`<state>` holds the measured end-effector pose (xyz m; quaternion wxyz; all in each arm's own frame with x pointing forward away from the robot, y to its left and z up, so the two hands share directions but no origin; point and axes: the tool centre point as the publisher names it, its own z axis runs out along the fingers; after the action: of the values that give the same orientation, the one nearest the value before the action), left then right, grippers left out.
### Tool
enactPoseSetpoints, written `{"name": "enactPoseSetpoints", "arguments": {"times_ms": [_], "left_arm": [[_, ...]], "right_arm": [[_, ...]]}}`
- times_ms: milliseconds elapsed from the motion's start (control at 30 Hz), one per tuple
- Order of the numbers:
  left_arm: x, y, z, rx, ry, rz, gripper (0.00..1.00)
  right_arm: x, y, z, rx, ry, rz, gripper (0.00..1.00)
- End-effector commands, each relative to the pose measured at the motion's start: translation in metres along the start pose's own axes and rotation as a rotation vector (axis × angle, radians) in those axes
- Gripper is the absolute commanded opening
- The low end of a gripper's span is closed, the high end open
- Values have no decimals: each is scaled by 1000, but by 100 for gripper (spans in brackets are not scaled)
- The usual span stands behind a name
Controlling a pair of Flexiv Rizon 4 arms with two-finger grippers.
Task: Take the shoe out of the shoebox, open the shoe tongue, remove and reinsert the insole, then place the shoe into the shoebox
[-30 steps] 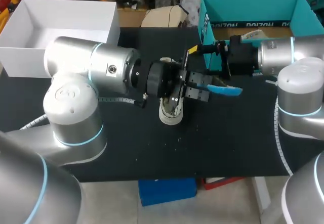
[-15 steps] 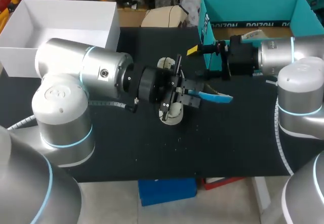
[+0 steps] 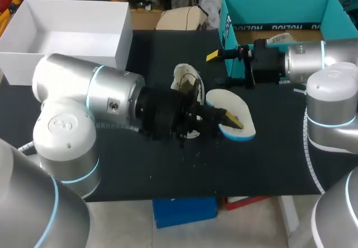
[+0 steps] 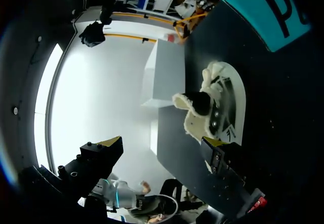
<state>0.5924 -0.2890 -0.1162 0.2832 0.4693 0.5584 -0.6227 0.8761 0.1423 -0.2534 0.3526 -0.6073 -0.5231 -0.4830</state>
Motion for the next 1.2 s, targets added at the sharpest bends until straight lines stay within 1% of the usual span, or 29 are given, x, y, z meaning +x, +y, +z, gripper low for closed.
{"name": "enactPoseSetpoints", "arguments": {"times_ms": [33,200,233,267,700,733,767,833,867,933,967,1000,1033,1067,1100,1133,1200], "left_arm": [[37,-6,-11,-22,-66,171,0],[55,-1,-15,-43,-76,286,0],[59,-2,-15,-63,-61,305,0],[63,-2,-13,-63,-64,298,0],[63,-2,-13,-63,-64,298,0],[65,-5,-9,-88,-46,349,0],[68,-7,-6,-112,-46,419,0],[78,-7,-5,-154,-45,491,0],[83,-7,-6,-157,-54,545,0],[92,-6,-9,-189,-57,585,0],[96,-7,-11,-185,-74,641,0],[101,-5,-13,-185,-71,650,0],[106,-2,-15,-177,-102,664,0],[111,0,-18,-174,-105,675,0],[115,3,-21,-183,-106,670,0],[119,5,-24,-179,-133,688,0],[125,9,-30,-192,-137,703,0]], "right_arm": [[-1,-1,1,-3,1,0,100],[-1,-1,1,-3,1,0,100],[-1,-1,1,-3,1,0,100],[-1,-1,1,-3,1,0,100],[-1,-1,1,-3,1,0,100],[-1,-1,1,-3,1,0,100],[-1,-1,1,-3,1,0,100],[-1,-1,1,-3,1,0,100],[-1,-1,1,-3,1,0,100],[-1,-1,1,-3,1,0,100],[-1,-1,1,-3,1,0,100],[-1,-1,1,-3,1,0,100],[-1,-1,1,-3,1,0,100],[-1,-1,1,-3,1,0,100],[-1,-1,1,-3,1,0,100],[-1,-1,1,-3,1,0,100],[-1,-1,1,-3,1,0,100]]}}
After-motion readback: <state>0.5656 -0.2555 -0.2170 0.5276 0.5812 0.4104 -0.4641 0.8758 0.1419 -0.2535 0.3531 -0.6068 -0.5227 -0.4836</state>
